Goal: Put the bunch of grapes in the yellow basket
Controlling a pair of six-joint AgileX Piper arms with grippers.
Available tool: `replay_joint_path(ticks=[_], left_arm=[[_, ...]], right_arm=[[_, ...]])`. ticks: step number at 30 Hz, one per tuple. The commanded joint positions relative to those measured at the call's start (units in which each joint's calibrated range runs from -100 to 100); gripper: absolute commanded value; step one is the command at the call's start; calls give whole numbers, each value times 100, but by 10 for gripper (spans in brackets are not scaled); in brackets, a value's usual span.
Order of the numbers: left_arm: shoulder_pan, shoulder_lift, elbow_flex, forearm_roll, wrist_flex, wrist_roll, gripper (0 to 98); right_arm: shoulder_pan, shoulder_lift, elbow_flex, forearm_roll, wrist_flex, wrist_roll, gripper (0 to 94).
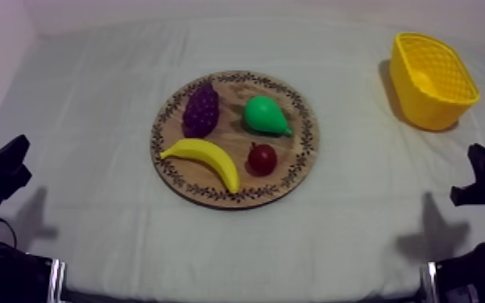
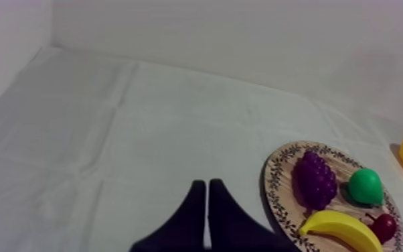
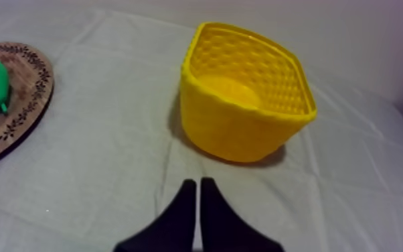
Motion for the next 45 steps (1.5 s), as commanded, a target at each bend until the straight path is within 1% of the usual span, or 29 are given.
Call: replay_joint_path(ticks=[1, 16, 19, 23, 27, 34, 36, 39, 43, 45], left_arm=[[-3, 0, -3, 2, 1, 0, 1], [-3, 0, -3, 2, 1, 0, 1], [-3, 0, -3, 2, 1, 0, 1], [-3, 0, -3, 2, 1, 0, 1], [-3, 0, -3, 2, 1, 0, 1], [-3, 0, -3, 2, 1, 0, 1], [-3, 0, -3, 2, 1, 0, 1], [-3, 0, -3, 2, 1, 0, 1], [-3, 0, -3, 2, 1, 0, 1], [-3, 0, -3, 2, 1, 0, 1]], right_arm=[[-138, 1, -11, 10, 64, -539, 7], [-152, 1, -11, 10, 64, -529, 7], [-184, 6, -11, 7, 61, -454, 7], [-273, 240, -91, 171, 7, -470, 7], [-411, 735, -560, 270, -17, -504, 7], [-685, 1944, -1831, 105, 28, -287, 7], [-818, 2343, -2187, 110, 23, -248, 7], [-1084, 2967, -2711, 217, 11, -264, 7], [-1505, 3820, -3461, 526, 63, -476, 7], [-1684, 4220, -3874, 635, 140, -569, 6]])
